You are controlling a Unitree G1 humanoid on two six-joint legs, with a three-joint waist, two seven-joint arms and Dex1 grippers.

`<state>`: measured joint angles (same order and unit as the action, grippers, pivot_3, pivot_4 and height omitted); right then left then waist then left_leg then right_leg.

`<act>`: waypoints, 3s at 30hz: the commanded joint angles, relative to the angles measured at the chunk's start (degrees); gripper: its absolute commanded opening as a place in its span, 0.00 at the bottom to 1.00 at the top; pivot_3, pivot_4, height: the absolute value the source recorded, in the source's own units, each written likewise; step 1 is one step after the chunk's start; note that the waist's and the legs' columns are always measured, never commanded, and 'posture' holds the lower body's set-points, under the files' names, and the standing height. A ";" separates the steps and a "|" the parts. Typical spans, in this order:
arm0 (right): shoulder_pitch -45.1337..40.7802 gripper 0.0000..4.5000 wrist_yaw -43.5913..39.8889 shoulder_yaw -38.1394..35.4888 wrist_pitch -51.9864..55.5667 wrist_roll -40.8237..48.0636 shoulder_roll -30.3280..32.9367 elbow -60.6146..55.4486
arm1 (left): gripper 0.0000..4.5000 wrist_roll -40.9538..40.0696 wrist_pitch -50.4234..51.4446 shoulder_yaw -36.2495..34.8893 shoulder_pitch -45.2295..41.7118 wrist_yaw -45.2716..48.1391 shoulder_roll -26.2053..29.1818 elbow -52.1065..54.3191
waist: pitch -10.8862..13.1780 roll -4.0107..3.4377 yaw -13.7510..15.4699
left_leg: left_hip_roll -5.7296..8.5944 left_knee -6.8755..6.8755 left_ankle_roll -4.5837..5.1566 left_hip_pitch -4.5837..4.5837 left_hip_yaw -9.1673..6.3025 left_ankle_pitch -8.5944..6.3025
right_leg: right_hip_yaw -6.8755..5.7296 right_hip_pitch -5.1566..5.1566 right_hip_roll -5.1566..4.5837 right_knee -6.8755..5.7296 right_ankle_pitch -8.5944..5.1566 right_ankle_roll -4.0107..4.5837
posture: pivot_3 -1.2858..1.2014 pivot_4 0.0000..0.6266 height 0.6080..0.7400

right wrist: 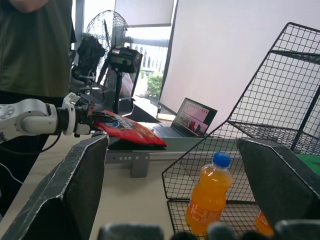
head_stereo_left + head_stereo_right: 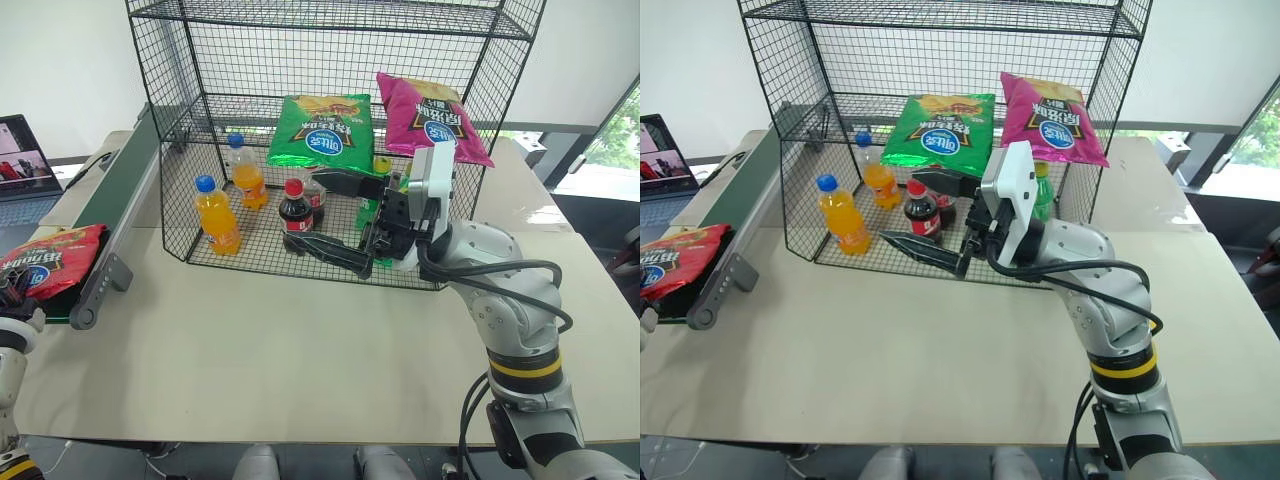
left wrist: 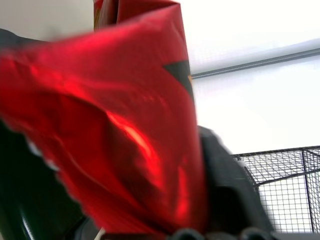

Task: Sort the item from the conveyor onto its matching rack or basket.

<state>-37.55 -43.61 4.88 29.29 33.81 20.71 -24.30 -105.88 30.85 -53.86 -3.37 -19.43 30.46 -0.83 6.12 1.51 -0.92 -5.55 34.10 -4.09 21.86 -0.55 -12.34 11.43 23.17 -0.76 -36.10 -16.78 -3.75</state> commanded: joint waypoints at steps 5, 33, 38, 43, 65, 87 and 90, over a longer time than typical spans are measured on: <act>-0.27 1.00 0.92 -0.82 -0.95 0.11 0.14 -1.34 | 0.02 0.43 0.56 0.55 -1.77 3.80 2.02 6.30 | 0.00 0.01 0.04 | 0.00 -0.01 0.00 0.01 0.00 0.00 | 0.00 0.01 0.00 0.01 0.00 0.00 | 0.52 0.24 1.00; 0.97 1.00 15.77 -5.52 -0.64 -3.21 0.04 -8.20 | 0.02 -2.76 11.41 24.52 -38.56 16.59 4.78 2.51 | 0.04 0.00 0.08 | 0.01 -0.17 -0.11 0.13 -0.17 0.08 | -0.12 0.03 0.01 0.11 0.02 0.03 | 0.52 0.24 1.00; 0.79 1.00 18.19 -5.66 -0.94 -4.54 0.27 -9.23 | 0.02 5.05 8.96 26.29 -45.27 21.52 1.32 -7.57 | 0.04 0.00 0.25 | 0.02 -0.18 -0.20 0.13 -0.18 0.14 | -0.15 0.02 0.01 0.12 0.02 0.03 | 0.52 0.24 1.00; 0.17 1.00 20.23 -5.61 -1.55 -6.20 0.05 -9.38 | 0.02 9.17 10.11 27.16 -44.90 23.80 -4.39 -13.27 | 0.04 0.00 0.20 | 0.02 -0.19 -0.25 0.15 -0.19 0.17 | -0.15 0.01 0.01 0.12 0.02 0.03 | 0.52 0.24 1.00; 1.77 1.00 21.62 -4.62 -1.27 -7.80 -1.42 -10.43 | 0.02 7.24 2.30 18.72 -42.17 2.55 -16.71 -6.52 | 0.04 0.01 0.29 | 0.02 -0.12 -0.25 0.18 -0.29 0.18 | -0.16 -0.04 0.01 0.10 0.03 0.02 | 0.52 0.24 1.00; -0.92 1.00 21.84 -4.22 -0.78 -9.39 -0.85 -9.56 | 0.02 23.01 -3.39 20.04 -58.87 7.56 -16.85 -27.73 | 0.05 0.01 0.23 | 0.07 -0.17 -0.30 0.22 -0.42 0.21 | -0.26 -0.05 0.02 0.18 0.03 0.02 | 0.52 0.24 1.00; -0.96 1.00 21.97 -4.19 -0.74 -9.50 -0.89 -9.57 | 0.02 25.01 -3.66 19.11 -60.32 8.82 -16.31 -30.88 | 0.05 0.01 0.23 | 0.07 -0.16 -0.29 0.23 -0.43 0.21 | -0.27 -0.06 0.01 0.18 0.03 0.02 | 0.52 0.24 1.00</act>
<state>-37.40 -22.28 1.41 28.89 24.57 19.71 -32.57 -82.33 27.61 -34.15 -61.81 -12.12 13.15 -31.30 6.17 1.52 -0.70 -5.48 33.93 -4.39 22.09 -0.98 -12.14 11.16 23.13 -0.74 -35.92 -16.75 -3.74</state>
